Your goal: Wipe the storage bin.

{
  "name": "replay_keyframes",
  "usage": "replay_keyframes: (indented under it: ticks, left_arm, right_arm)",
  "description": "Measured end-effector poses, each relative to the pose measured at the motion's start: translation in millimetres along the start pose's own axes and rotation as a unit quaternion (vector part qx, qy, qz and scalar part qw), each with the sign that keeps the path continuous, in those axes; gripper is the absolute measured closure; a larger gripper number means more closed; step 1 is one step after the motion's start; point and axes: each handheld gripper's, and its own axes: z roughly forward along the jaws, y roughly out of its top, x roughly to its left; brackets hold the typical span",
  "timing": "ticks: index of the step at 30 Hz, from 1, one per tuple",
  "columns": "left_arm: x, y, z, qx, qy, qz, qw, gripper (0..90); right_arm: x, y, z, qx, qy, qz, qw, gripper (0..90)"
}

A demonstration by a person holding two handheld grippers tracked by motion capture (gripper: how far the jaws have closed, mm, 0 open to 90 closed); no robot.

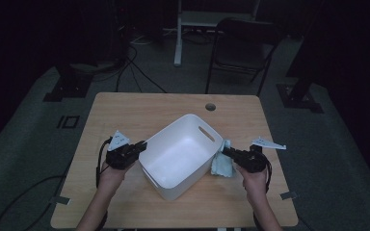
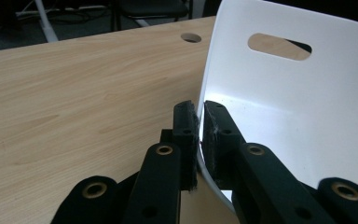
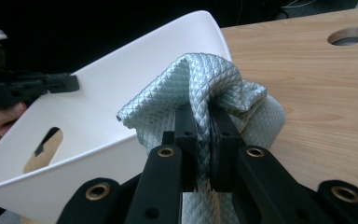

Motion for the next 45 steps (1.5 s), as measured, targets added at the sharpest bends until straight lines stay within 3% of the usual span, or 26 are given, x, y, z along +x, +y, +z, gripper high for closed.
replay_keyframes:
  ticks: [10,25,45]
  left_arm:
    - [0.5,0.3,0.6,0.000,-0.004,0.013,0.9999,84.1]
    - [0.4,0.3,0.8,0.000,-0.007,0.021,0.9998,84.0]
    - [-1.7,0.7,2.1,0.000,-0.007,0.026,0.9996,83.3]
  right_arm:
    - [-2.2,-3.0,2.8,-0.003,-0.005,0.005,1.0000,84.1]
    - [-11.7,-16.1,17.2,0.024,-0.021,0.020,0.9993,84.2]
    - [-30.5,-39.3,37.8,0.069,-0.046,0.052,0.9952,84.2]
